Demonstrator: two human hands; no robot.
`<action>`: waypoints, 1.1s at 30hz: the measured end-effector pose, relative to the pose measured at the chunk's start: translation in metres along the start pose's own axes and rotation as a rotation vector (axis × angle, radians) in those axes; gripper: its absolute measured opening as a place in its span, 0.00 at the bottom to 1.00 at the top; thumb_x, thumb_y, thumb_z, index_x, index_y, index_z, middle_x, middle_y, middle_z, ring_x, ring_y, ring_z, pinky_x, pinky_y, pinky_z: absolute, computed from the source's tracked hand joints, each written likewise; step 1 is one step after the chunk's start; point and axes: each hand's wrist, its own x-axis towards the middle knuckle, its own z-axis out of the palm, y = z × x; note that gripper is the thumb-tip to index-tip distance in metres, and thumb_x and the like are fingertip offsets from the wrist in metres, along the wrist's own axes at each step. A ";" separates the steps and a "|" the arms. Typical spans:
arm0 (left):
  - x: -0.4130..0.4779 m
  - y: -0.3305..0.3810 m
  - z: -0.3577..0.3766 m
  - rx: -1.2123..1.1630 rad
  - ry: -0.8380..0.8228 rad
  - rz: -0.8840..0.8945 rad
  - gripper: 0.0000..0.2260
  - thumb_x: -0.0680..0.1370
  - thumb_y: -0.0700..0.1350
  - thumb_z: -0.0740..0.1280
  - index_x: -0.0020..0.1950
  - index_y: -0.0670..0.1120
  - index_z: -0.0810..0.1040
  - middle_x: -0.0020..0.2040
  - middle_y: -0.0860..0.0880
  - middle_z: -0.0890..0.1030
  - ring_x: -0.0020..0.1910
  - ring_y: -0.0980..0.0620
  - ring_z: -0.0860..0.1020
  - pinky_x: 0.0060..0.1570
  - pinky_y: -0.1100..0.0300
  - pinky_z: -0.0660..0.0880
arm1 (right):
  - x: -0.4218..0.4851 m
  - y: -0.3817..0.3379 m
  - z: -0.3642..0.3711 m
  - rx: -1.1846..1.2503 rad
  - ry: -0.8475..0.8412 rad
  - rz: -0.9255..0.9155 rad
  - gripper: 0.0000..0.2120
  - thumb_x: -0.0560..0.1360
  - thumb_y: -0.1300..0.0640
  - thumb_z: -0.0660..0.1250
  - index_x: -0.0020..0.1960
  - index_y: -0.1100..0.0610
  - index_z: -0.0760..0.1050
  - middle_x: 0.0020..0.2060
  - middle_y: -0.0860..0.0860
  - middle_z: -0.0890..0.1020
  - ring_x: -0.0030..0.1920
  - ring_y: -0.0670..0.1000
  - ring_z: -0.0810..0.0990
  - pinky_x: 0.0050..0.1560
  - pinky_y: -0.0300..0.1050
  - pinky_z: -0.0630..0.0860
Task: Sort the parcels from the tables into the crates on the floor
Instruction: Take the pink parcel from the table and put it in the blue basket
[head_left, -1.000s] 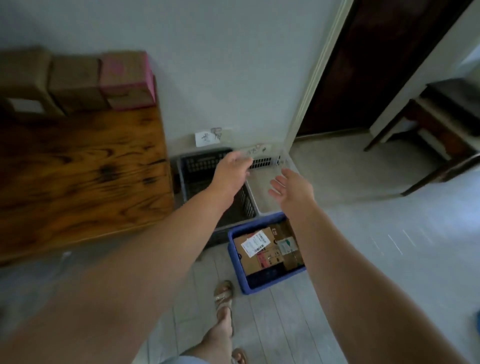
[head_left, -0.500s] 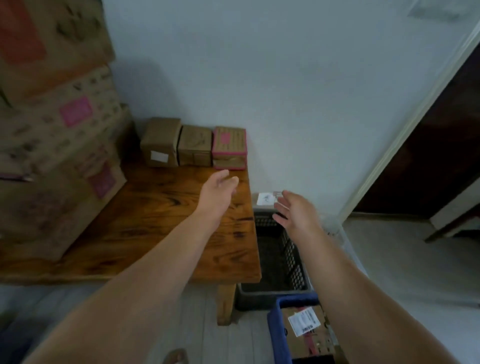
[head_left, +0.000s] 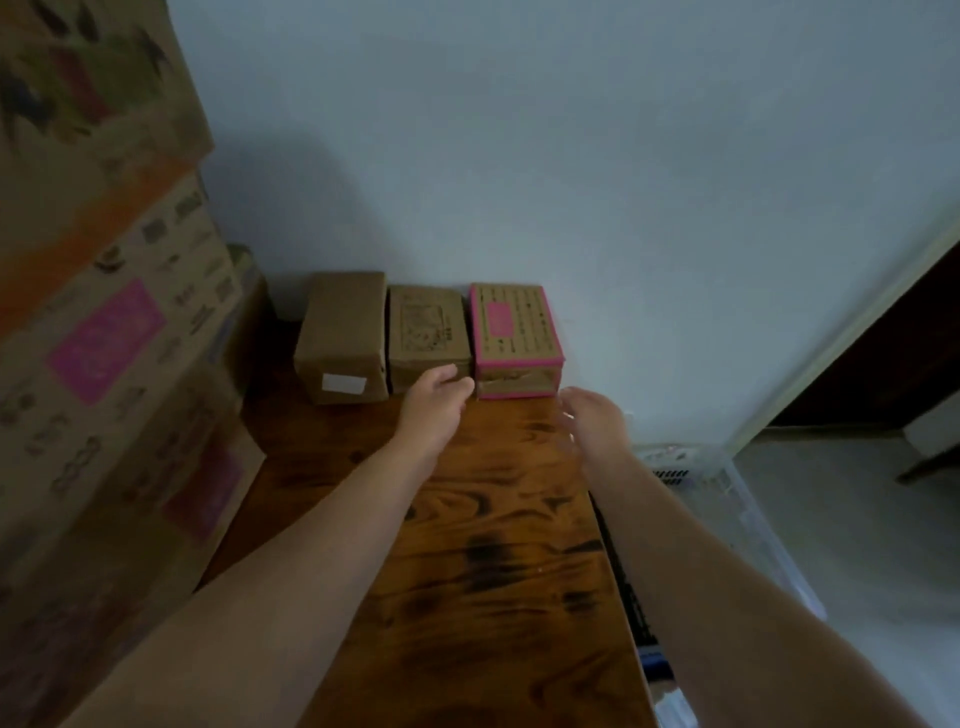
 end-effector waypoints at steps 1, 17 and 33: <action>0.012 -0.002 0.005 0.005 -0.005 -0.020 0.19 0.81 0.46 0.61 0.72 0.46 0.67 0.68 0.47 0.71 0.64 0.48 0.72 0.58 0.56 0.69 | 0.011 0.000 -0.001 -0.025 0.014 0.001 0.09 0.78 0.58 0.62 0.54 0.59 0.79 0.39 0.53 0.81 0.43 0.51 0.79 0.42 0.47 0.77; 0.133 -0.016 0.077 0.075 0.118 -0.124 0.21 0.80 0.46 0.62 0.73 0.43 0.66 0.68 0.45 0.72 0.67 0.47 0.70 0.63 0.55 0.67 | 0.174 -0.011 0.019 -0.428 -0.172 0.001 0.24 0.79 0.47 0.59 0.72 0.56 0.63 0.65 0.53 0.74 0.62 0.55 0.75 0.62 0.55 0.74; 0.071 0.008 0.074 0.128 0.067 0.043 0.14 0.78 0.42 0.65 0.64 0.47 0.70 0.62 0.48 0.75 0.61 0.49 0.73 0.61 0.49 0.73 | 0.110 -0.029 -0.019 -0.254 -0.083 -0.074 0.16 0.77 0.53 0.64 0.64 0.52 0.70 0.56 0.52 0.78 0.55 0.52 0.78 0.54 0.53 0.79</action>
